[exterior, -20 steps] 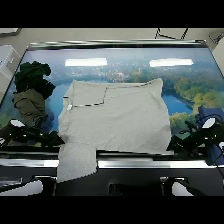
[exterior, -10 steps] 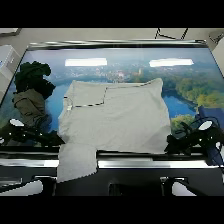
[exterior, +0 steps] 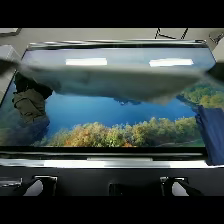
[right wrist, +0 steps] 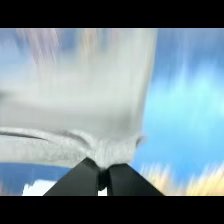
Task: Fold the clothes and pants, and hang the long-sleeved shirts on hangers.
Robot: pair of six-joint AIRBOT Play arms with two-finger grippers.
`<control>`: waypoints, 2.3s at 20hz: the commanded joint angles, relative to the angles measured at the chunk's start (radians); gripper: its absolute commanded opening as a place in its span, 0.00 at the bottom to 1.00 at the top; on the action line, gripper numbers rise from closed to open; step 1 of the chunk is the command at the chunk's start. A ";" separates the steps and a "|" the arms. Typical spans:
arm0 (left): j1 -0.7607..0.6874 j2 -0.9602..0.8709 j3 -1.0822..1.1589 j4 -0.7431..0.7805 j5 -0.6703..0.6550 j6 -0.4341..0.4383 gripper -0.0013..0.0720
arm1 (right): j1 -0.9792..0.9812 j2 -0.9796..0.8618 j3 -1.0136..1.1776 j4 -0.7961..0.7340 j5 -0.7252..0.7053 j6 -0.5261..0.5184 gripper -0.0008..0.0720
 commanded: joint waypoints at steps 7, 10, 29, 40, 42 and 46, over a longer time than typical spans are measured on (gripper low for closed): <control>0.004 0.286 0.488 0.108 0.188 -0.170 0.06 | -0.001 0.296 0.438 -0.185 -0.143 0.051 0.06; 0.004 0.293 0.489 0.130 0.193 -0.202 0.06 | -0.001 0.330 0.438 -0.196 -0.242 0.064 0.06; -0.245 -0.500 -0.346 0.139 0.314 -0.240 0.06 | 0.317 -0.504 -0.177 -0.301 -0.224 0.322 0.06; -0.333 -0.751 -0.067 0.061 0.628 -0.063 0.06 | 0.315 -0.664 -0.149 -0.337 -0.805 0.492 0.06; -0.349 -0.758 -0.066 0.056 0.692 -0.078 0.06 | 0.315 -0.671 -0.143 -0.337 -0.848 0.499 0.06; -0.346 -0.761 -0.053 0.032 0.681 -0.106 0.06 | 0.315 -0.671 -0.087 -0.337 -0.776 0.499 0.06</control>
